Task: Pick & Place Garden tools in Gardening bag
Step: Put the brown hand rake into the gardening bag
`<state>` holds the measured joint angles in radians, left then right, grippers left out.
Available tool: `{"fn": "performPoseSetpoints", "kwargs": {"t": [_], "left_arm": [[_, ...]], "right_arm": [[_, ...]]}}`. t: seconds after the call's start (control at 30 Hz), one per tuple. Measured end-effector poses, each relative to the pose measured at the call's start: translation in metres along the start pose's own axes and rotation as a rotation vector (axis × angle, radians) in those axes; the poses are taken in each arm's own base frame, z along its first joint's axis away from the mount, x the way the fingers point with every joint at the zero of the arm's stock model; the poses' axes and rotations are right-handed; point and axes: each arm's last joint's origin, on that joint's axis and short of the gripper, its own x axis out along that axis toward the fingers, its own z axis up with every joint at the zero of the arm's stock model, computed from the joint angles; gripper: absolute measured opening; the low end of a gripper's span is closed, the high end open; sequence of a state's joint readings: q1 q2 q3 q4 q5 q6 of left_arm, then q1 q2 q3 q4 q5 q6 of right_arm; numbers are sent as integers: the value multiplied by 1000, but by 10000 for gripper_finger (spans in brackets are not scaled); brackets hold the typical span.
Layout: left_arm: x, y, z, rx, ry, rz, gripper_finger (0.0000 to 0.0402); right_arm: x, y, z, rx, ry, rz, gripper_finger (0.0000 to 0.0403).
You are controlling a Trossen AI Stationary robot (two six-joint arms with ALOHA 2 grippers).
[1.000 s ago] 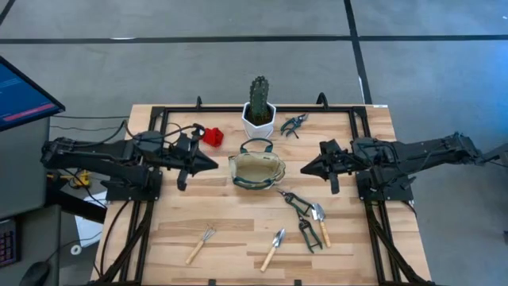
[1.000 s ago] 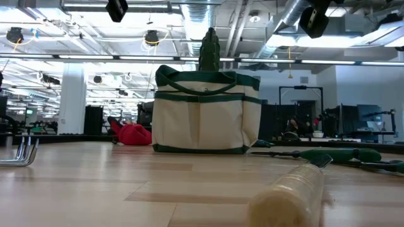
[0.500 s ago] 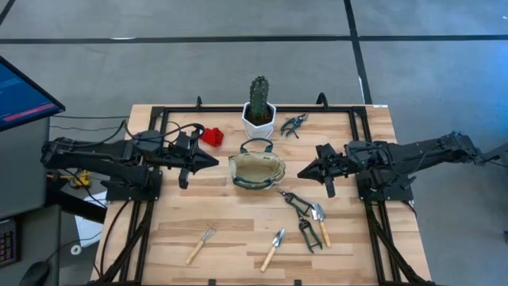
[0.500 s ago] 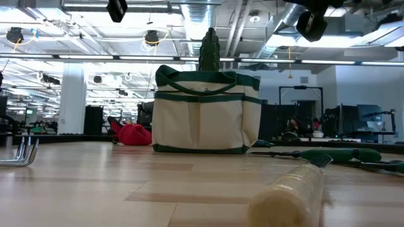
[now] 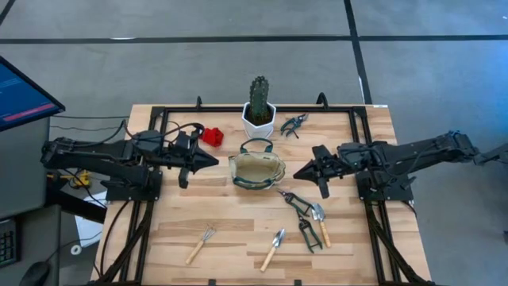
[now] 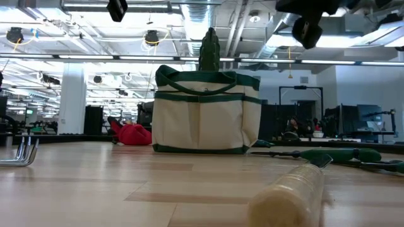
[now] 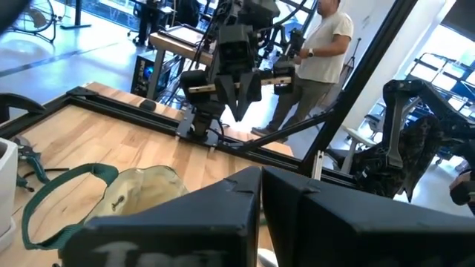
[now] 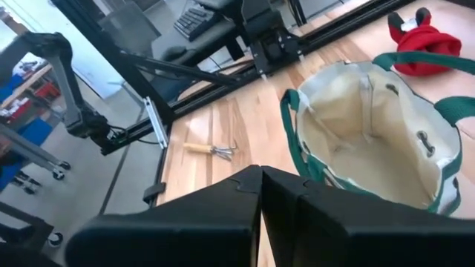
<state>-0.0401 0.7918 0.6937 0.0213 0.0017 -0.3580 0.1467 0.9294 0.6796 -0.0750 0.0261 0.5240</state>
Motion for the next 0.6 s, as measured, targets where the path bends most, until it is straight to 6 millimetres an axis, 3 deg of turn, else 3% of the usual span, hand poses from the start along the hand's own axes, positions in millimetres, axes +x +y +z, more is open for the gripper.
{"fn": "performPoseSetpoints", "kwargs": {"t": [0.17,0.4,0.5,0.6], "left_arm": [[0,-1,1,-142,-14,17,2],[-5,-14,24,-200,-59,-39,1],[-9,-26,31,-202,-22,-86,1],[-9,-37,25,-243,82,-82,1]], "right_arm": [[2,-1,0,2,2,-8,0],[-1,-1,2,2,-11,-1,0],[0,-1,1,2,-10,-2,0],[0,-1,1,2,-7,-3,0]]}}
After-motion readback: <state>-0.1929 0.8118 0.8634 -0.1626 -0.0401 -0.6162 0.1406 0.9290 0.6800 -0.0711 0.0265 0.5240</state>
